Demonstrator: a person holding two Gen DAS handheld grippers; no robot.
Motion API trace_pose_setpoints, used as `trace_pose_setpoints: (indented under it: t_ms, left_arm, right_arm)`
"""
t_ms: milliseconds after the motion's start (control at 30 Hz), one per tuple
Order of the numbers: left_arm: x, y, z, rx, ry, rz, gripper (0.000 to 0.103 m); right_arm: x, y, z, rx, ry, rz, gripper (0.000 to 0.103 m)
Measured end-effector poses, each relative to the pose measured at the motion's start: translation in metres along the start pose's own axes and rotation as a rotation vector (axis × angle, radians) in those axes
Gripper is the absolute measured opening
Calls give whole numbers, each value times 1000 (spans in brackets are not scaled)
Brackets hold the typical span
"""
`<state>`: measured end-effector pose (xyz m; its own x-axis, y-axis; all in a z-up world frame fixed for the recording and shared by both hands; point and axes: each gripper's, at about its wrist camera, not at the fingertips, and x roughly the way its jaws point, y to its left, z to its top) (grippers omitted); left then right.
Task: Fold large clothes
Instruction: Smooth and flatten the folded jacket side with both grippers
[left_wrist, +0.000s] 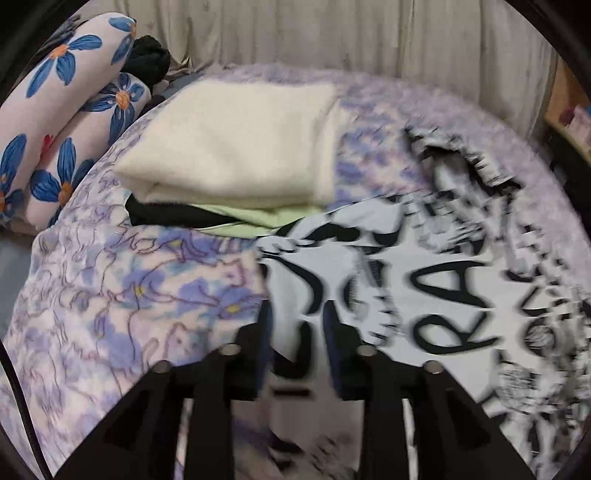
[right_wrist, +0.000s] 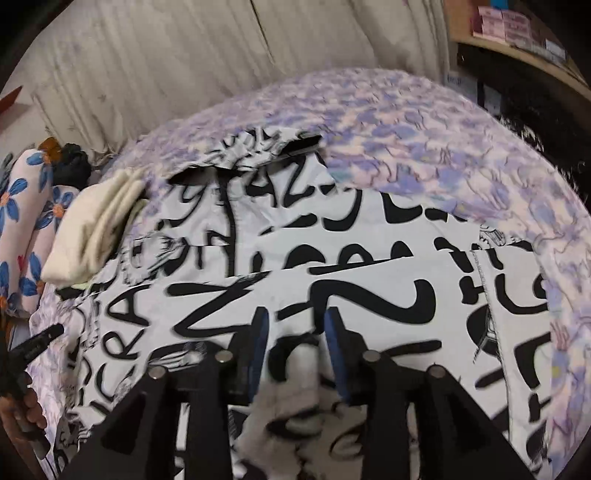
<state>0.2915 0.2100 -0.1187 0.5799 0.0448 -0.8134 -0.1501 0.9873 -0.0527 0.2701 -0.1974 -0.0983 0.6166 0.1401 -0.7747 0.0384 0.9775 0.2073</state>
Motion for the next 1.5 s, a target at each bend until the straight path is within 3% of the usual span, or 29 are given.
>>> trace_pose_setpoints:
  t_ms: [67, 133, 233, 300, 400, 433, 567, 633, 700, 1000, 1100, 1200, 1267, 1300, 1500]
  left_arm:
    - [-20, -6, -15, -28, -14, -63, 51]
    - [-30, -20, -35, -55, -5, -130, 54]
    - [-28, -42, -65, -48, 14, -172, 54]
    - [-20, -52, -83, -21, 30, -148, 54]
    - [5, -47, -102, 19, 69, -52, 54]
    - [11, -39, -105, 16, 73, -66, 53]
    - [11, -7, -103, -44, 70, -134, 22]
    - [13, 4, -104, -69, 67, -177, 20]
    - [15, 6, -105, -71, 58, -190, 20]
    - [8, -10, -104, -8, 48, -116, 22]
    - [-3, -15, -105, 1, 48, -106, 27]
    - [-20, -18, -108, 4, 25, -121, 41]
    - [-37, -20, -111, 16, -5, -92, 61]
    - [-45, -21, -113, 23, -24, -75, 64]
    - [-87, -17, -121, 45, -65, -71, 66]
  right_arm:
    - [-4, 18, -10, -24, 17, 44, 33]
    - [-2, 44, -24, -72, 40, 71, 33]
    - [7, 86, -47, -150, 78, 133, 33]
    - [14, 105, -64, -208, 102, 143, 33]
    - [31, 115, -82, -294, 114, 72, 33]
    - [37, 107, -82, -301, 112, 24, 32]
    - [34, 48, -67, -237, 49, -128, 30]
    - [34, 10, -59, -163, 58, -189, 31]
    - [32, -14, -58, -91, 61, -186, 47]
    - [20, -31, -61, 27, 67, -136, 47]
    - [7, -25, -64, 43, 59, -116, 47]
    - [-8, -18, -67, 44, 48, -96, 47]
    - [-20, -12, -69, 33, 39, -87, 47]
    - [-26, -10, -70, 26, 36, -85, 47]
    - [-68, 0, -79, 17, -6, -51, 49]
